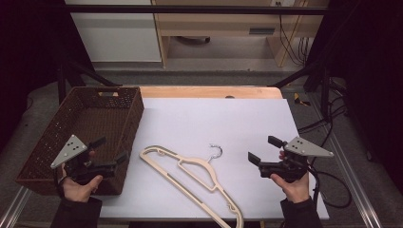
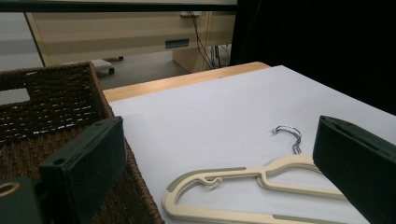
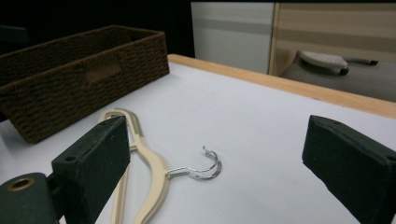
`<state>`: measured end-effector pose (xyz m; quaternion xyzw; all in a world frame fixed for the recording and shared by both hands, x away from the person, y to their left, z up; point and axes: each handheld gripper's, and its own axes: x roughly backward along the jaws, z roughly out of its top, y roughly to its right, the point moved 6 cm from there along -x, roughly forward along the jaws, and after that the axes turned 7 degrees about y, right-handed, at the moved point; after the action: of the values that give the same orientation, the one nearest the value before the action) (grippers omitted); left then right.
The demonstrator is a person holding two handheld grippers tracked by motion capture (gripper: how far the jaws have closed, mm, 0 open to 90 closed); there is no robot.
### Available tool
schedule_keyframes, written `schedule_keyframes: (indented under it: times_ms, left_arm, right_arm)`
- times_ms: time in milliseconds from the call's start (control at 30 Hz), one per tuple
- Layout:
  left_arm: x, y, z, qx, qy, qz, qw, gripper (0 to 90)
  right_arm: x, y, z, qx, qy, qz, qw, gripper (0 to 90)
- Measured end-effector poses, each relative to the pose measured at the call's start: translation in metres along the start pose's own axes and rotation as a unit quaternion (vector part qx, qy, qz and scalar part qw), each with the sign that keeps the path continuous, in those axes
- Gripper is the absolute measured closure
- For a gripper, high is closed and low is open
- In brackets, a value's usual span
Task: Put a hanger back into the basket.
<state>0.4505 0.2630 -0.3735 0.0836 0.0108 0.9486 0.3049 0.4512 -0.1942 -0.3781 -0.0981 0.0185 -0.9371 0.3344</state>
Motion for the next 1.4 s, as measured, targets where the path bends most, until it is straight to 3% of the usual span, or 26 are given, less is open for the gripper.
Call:
schedule_keyframes:
  times_ms: [133, 167, 267, 467, 667, 733, 800, 933, 967, 1200, 1300, 1333, 1367, 1400]
  left_arm:
    - [0.000, 0.001, 0.000, -0.003, -0.002, -0.001, 1.0000, 2.7]
    - [-0.001, 0.001, 0.000, -0.003, -0.002, -0.001, 1.0000, 2.7]
    - [-0.001, 0.002, -0.001, -0.002, -0.002, -0.001, 1.0000, 2.7]
    - [-0.002, 0.004, -0.002, -0.011, -0.008, -0.002, 0.9999, 2.7]
    - [-0.002, 0.005, -0.001, -0.013, -0.007, -0.001, 0.9999, 2.7]
    - [-0.001, 0.005, -0.001, -0.014, -0.006, -0.001, 0.9999, 2.7]
    - [-0.001, 0.005, 0.000, -0.012, -0.004, 0.000, 0.9999, 2.7]
    - [-0.001, 0.005, -0.001, -0.012, -0.005, 0.001, 0.9999, 2.7]
    - [-0.001, 0.005, -0.001, -0.015, -0.007, 0.001, 0.9999, 2.7]
    - [-0.002, 0.007, -0.002, -0.018, -0.010, 0.000, 0.9998, 2.7]
    - [-0.003, 0.008, -0.002, -0.016, -0.009, 0.000, 0.9998, 2.7]
    - [-0.004, 0.008, -0.002, -0.016, -0.009, 0.000, 0.9998, 2.8]
    - [-0.003, 0.008, -0.002, -0.017, -0.011, 0.000, 0.9998, 2.8]
    - [-0.004, 0.008, -0.002, -0.018, -0.011, -0.001, 0.9998, 2.8]
  right_arm:
    - [-0.009, -0.008, -0.005, 0.005, -0.020, 0.007, 0.9998, 9.2]
    - [-0.016, -0.015, -0.011, 0.005, -0.039, 0.015, 0.9991, 10.5]
    - [-0.022, -0.020, -0.018, 0.011, -0.058, 0.022, 0.9980, 11.1]
    - [-0.034, -0.035, -0.037, 0.012, -0.112, 0.032, 0.9931, 14.9]
    - [-0.039, -0.045, -0.050, 0.012, -0.142, 0.039, 0.9891, 20.8]
    - [-0.042, -0.050, -0.061, 0.016, -0.164, 0.049, 0.9851, 25.5]
    - [-0.044, -0.052, -0.065, 0.009, -0.171, 0.048, 0.9841, 26.7]
    - [-0.049, -0.058, -0.082, 0.019, -0.208, 0.058, 0.9762, 31.6]
    - [-0.050, -0.061, -0.088, 0.019, -0.223, 0.063, 0.9725, 33.3]
    - [-0.053, -0.066, -0.103, 0.013, -0.246, 0.066, 0.9669, 37.9]
    - [-0.052, -0.067, -0.110, 0.017, -0.260, 0.074, 0.9625, 43.5]
    - [-0.052, -0.068, -0.115, 0.012, -0.273, 0.072, 0.9593, 48.2]
    - [-0.052, -0.068, -0.115, 0.012, -0.273, 0.072, 0.9593, 48.2]
    - [-0.051, -0.068, -0.120, 0.006, -0.283, 0.074, 0.9563, 49.9]
